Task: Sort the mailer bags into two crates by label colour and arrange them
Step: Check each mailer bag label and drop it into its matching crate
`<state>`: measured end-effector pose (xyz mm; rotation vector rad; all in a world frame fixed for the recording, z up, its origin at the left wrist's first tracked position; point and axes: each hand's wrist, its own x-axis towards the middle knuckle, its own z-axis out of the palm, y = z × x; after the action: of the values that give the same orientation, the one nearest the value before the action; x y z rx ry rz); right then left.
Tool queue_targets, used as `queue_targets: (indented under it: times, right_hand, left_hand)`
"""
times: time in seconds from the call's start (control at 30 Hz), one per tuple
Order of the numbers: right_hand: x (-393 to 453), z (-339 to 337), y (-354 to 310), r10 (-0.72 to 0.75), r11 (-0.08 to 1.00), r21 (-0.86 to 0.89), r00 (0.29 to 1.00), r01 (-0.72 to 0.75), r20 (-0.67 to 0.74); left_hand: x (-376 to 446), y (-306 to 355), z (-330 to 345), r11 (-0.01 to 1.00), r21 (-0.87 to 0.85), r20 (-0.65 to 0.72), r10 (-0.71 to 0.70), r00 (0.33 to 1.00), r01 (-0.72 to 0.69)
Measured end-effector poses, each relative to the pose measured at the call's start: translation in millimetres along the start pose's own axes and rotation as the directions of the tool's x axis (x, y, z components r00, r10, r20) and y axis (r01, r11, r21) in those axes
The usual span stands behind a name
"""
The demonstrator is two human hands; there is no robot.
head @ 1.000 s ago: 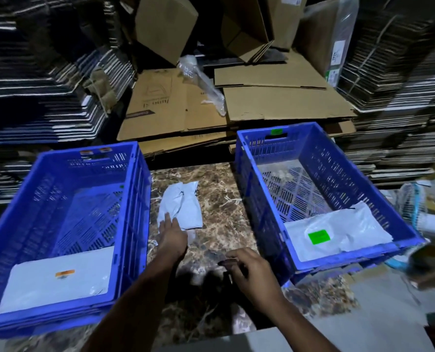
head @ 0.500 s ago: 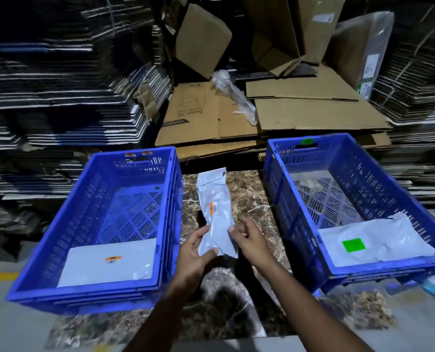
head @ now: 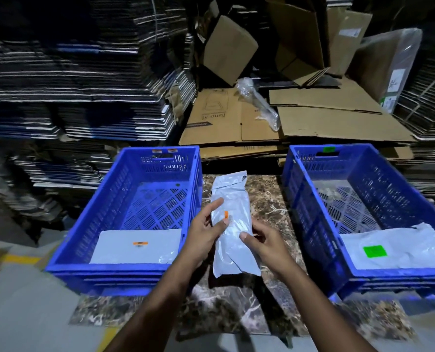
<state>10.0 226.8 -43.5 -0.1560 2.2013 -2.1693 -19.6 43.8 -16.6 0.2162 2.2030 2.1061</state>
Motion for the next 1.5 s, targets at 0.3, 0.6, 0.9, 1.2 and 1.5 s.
queue_targets:
  times: [0.3,0.6,0.9,1.2,1.5]
  right_hand:
    - [-6.2,14.1,-9.9,0.066,0.994,0.089,0.996,-0.061,-0.064]
    - [16.2,40.2,-25.0,0.167,0.965,0.228,0.972,-0.127,-0.167]
    - [31.0,83.5,-19.5,0.275,0.913,0.354,0.946,-0.201,-0.172]
    - [48.6,140.9,-11.4,-0.043,0.93,-0.368,0.996,0.01,-0.082]
    - [43.2,170.6,-3.5,-0.283,0.406,-0.888,0.954,0.214,0.1]
  left_hand:
    - [-17.0,-0.5,-15.4,0.982,-0.113,0.126,-0.138,0.982,0.152]
    - [-28.1,10.0,-71.1,0.988,0.097,0.285,-0.144,0.948,0.121]
    - [-36.8,5.4,-170.7,0.97,0.186,0.033,-0.163,0.986,0.154]
    - [-27.1,7.8,-263.4,0.94,0.326,-0.181,-0.048,0.982,0.106]
    - [-14.1,-30.0,-281.5,0.579,0.807,-0.076,-0.091,0.993,0.115]
